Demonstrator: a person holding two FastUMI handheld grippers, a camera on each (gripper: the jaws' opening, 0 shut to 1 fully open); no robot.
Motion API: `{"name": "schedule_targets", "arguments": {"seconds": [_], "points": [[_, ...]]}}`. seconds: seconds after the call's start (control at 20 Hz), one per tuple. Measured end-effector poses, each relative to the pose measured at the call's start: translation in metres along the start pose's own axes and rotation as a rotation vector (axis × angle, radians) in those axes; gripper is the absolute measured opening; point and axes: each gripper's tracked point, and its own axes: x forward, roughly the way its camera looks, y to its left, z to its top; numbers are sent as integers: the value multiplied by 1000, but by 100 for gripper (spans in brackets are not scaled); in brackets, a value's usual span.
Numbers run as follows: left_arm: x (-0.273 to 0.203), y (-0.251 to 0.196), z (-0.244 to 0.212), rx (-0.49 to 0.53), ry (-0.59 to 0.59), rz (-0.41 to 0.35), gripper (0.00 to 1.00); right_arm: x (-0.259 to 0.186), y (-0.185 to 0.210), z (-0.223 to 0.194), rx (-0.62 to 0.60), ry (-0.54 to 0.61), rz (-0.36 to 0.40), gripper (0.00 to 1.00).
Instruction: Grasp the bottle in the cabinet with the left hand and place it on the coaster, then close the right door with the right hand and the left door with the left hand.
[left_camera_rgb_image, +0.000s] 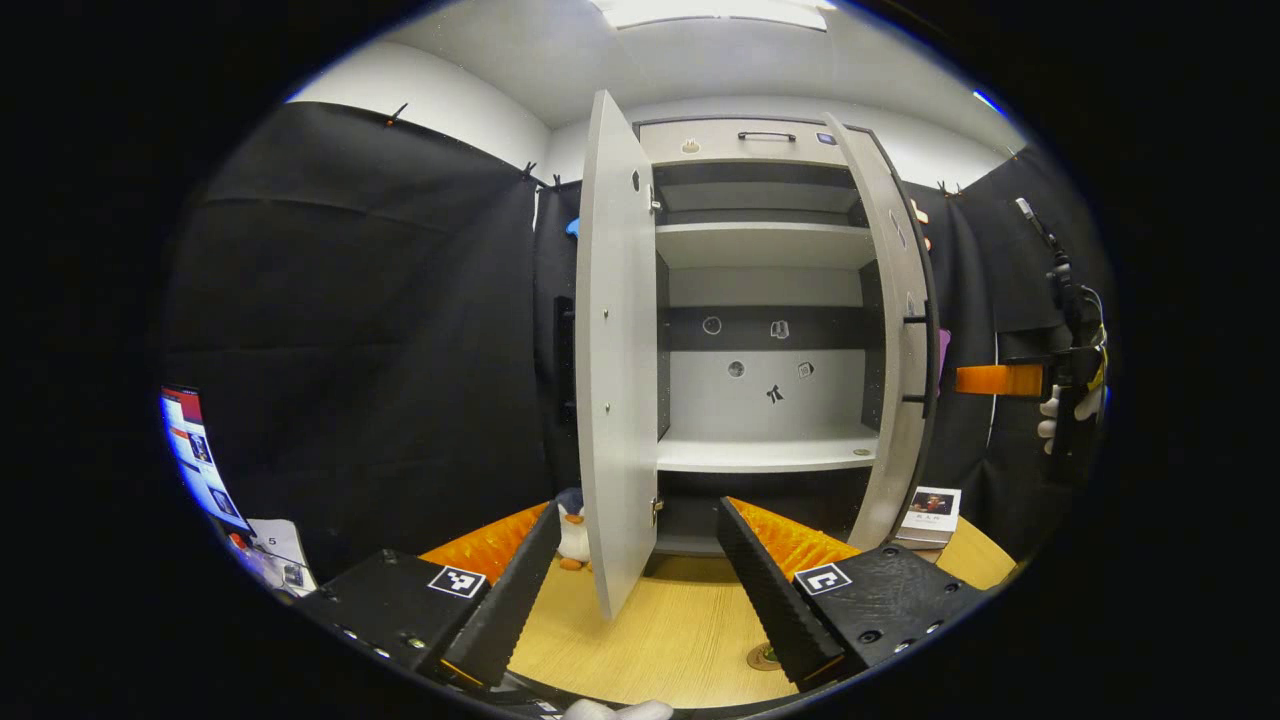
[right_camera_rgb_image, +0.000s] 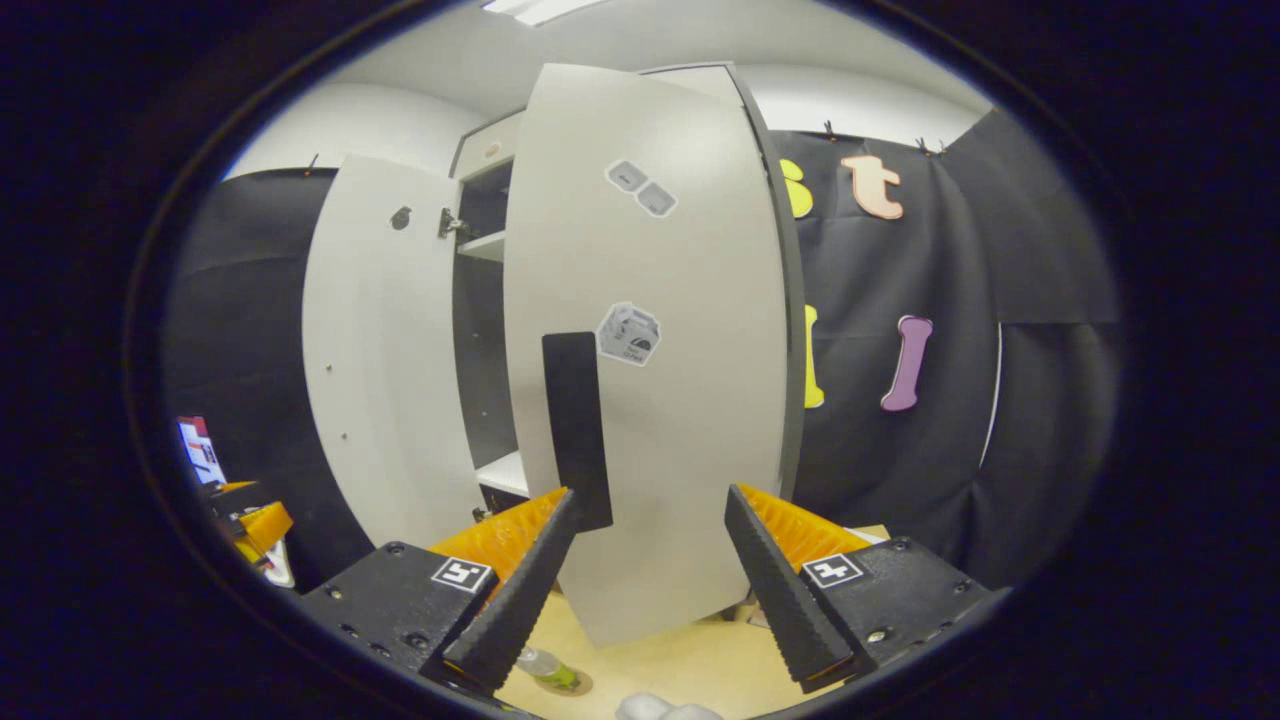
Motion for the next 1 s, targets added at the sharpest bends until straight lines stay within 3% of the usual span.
{"name": "schedule_targets", "arguments": {"seconds": [0.3,0.35,0.5,0.55,0.6,0.65,0.75,0.85,0.95,1.0], "points": [[9,0,-1,-12,-1,-24,96,-5,-3,-2,2,6,-28,98],[11,0,0,-12,-3,-26,96,-5,-3,-3,4,5,-33,94],[16,2,-1,-11,-2,-31,96,-9,-2,-5,13,4,-42,98],[17,2,0,-13,-3,-32,96,-10,-1,-7,14,7,-46,94],[18,2,-2,-16,-1,-37,96,-13,-2,-8,17,9,-53,98],[19,3,-2,-17,2,-39,96,-15,-1,-11,20,9,-59,94],[23,9,-3,-15,2,-34,96,-21,1,-19,30,17,-70,98],[28,20,-2,1,-3,-20,96,-27,3,-29,30,29,-87,94],[34,31,1,8,-9,-12,96,-35,3,-38,21,40,-110,98],[38,39,4,11,-13,-6,96,-40,4,-41,23,42,-118,94]]}}
